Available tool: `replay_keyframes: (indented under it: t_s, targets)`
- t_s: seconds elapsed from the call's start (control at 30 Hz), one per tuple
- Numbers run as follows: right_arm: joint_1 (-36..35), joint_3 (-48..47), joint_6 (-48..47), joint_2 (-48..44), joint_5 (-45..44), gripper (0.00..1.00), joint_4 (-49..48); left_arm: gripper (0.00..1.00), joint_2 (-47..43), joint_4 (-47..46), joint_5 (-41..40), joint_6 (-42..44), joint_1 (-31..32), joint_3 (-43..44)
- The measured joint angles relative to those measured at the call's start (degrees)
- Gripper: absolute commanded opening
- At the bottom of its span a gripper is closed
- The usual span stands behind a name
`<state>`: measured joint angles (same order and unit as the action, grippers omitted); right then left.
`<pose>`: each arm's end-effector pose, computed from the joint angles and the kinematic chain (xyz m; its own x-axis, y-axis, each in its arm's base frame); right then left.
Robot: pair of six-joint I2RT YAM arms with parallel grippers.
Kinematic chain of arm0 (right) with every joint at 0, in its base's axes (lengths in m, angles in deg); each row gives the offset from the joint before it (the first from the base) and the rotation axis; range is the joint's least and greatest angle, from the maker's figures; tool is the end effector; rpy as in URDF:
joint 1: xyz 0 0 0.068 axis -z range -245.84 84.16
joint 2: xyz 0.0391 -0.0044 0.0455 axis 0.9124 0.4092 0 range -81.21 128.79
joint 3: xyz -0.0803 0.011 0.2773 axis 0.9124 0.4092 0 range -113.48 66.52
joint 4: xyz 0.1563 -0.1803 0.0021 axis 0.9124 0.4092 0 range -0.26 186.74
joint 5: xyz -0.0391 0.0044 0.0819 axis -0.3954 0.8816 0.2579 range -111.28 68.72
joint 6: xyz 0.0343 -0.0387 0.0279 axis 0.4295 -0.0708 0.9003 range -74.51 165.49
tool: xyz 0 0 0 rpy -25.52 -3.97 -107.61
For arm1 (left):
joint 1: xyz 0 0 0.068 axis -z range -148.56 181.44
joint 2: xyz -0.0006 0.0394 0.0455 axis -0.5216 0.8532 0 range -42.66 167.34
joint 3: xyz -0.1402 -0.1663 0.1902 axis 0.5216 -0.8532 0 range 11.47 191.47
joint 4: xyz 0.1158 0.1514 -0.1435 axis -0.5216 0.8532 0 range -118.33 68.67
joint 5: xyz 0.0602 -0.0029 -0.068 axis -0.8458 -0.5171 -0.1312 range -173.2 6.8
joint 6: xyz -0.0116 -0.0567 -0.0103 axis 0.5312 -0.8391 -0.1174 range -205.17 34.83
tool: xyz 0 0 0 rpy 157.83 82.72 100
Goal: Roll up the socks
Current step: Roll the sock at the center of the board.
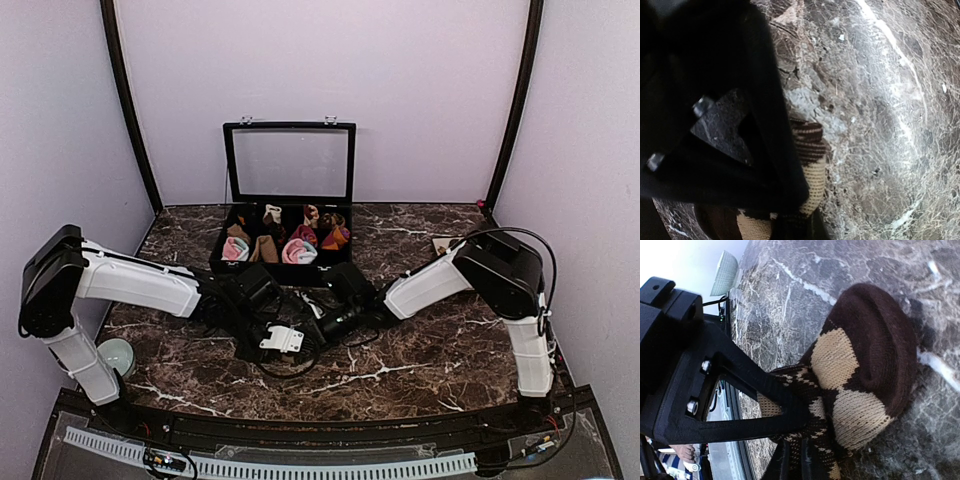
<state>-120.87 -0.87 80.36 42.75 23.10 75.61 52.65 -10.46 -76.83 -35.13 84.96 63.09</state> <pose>0.2193 0.3656 0.1248 -0.8213 -0.4612 -0.3357 -0.5021 0.3052 0.8092 0.1760 -0.2458 0.1818 0.3008 0.8744 -0.3807 0.9341 -0.1897 0.3023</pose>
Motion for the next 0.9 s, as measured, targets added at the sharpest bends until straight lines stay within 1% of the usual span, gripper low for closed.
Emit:
replay_keyframes:
  t_s: [0.07, 0.13, 0.23, 0.27, 0.3, 0.33, 0.37, 0.43, 0.57, 0.7, 0.77, 0.83, 0.9]
  targets:
    - [0.1, 0.4, 0.0, -0.2, 0.5, 0.35, -0.9, 0.0, 0.5, 1.0, 0.0, -0.6, 0.0, 0.9]
    - [0.0, 1.2, -0.1, -1.3, -0.2, 0.39, -1.6, 0.0, 0.9, 1.8, 0.7, -1.4, -0.2, 1.6]
    - [0.0, 4.4, -0.7, -3.8, -4.5, 0.52, -2.7, 0.0, 1.4, 2.2, 3.4, -3.1, -1.3, 2.3]
    - [0.0, 5.8, -0.8, -4.8, -6.3, 0.59, -3.1, 0.0, 1.8, 2.4, 4.6, -3.7, -1.7, 2.6]
    - [0.2, 8.2, -1.5, -6.4, -7.9, 0.72, -4.3, 0.0, 2.3, 2.9, 6.2, -4.5, -2.5, 3.2]
    - [0.2, 10.2, -2.0, -8.1, -9.6, 0.96, -5.0, 0.0, 2.9, 3.6, 8.0, -5.3, -3.3, 3.9]
    - [0.2, 11.6, -1.9, -9.7, -11.5, 0.99, -5.2, 0.0, 3.6, 4.3, 10.2, -5.2, -4.3, 4.7]
    - [0.8, 15.2, -3.5, -13.4, -15.9, 0.99, -7.1, 0.0, 4.8, 7.0, 15.6, -5.6, -5.7, 6.2]
    - [1.1, 21.4, -5.9, -19.0, -25.1, 0.99, -7.9, 0.0, 9.2, 10.8, 21.3, -8.2, -7.9, 10.4]
    - [-0.6, 28.5, -8.9, -25.1, -33.0, 0.99, -8.5, 0.0, 11.2, 12.7, 24.8, -10.3, -9.2, 12.2]
    - [-2.0, 34.9, -9.9, -31.1, -39.5, 0.99, -10.0, 0.0, 11.7, 13.2, 25.7, -10.5, -9.6, 12.6]
    - [-2.8, 39.4, -9.3, -35.9, -44.6, 0.99, -11.7, 0.0, 12.2, 13.7, 26.6, -10.7, -9.9, 13.0]
    - [-2.1, 42.8, -7.7, -39.3, -48.1, 0.99, -15.6, 0.0, 12.6, 14.2, 27.3, -10.7, -10.2, 13.4]
